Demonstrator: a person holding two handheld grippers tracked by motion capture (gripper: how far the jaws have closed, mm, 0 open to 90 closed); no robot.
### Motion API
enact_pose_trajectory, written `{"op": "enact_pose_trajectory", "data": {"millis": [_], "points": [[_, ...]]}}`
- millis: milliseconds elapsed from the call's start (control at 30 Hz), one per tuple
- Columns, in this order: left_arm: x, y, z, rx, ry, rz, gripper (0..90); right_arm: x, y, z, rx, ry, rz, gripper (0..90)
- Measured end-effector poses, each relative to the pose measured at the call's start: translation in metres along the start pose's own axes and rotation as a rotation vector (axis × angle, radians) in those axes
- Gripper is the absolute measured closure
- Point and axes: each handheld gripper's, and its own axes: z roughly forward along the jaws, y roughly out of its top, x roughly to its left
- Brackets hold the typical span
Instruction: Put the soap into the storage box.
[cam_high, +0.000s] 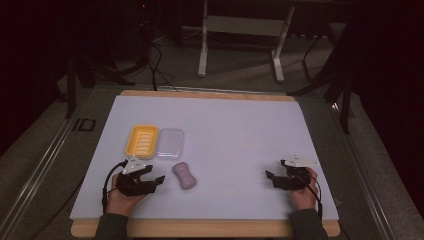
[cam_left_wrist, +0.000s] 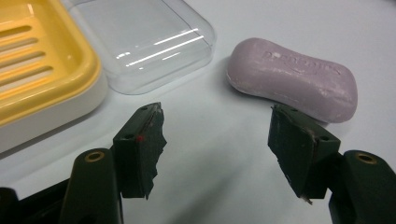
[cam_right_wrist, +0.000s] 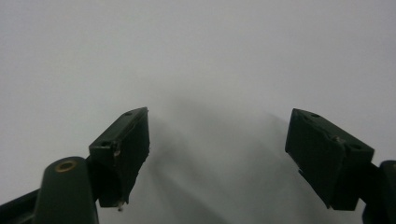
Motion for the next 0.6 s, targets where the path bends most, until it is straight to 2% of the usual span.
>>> {"op": "enact_pose_trajectory", "data": {"millis": [100, 267, 367, 433, 600], "points": [[-0.001, 0.002, -0.002, 0.004, 0.005, -0.006, 36.7, 0.002, -0.001, -0.002, -0.016, -0.005, -0.012, 21.4], [-0.006, 0.005, -0.005, 0.014, 0.0, 0.016, 37.5, 0.003, -0.001, -0.003, -0.032, -0.008, -0.027, 21.4], [-0.008, 0.007, -0.004, 0.023, -0.018, 0.022, 38.5, 0.004, -0.001, -0.002, -0.024, -0.014, -0.036, 21.4], [-0.009, 0.007, -0.003, 0.04, -0.013, 0.032, 38.3, 0.005, -0.001, -0.001, -0.013, -0.024, -0.045, 21.4], [-0.011, 0.008, -0.001, 0.055, -0.014, 0.022, 38.1, 0.006, -0.001, -0.002, -0.024, -0.03, -0.039, 21.3]]}}
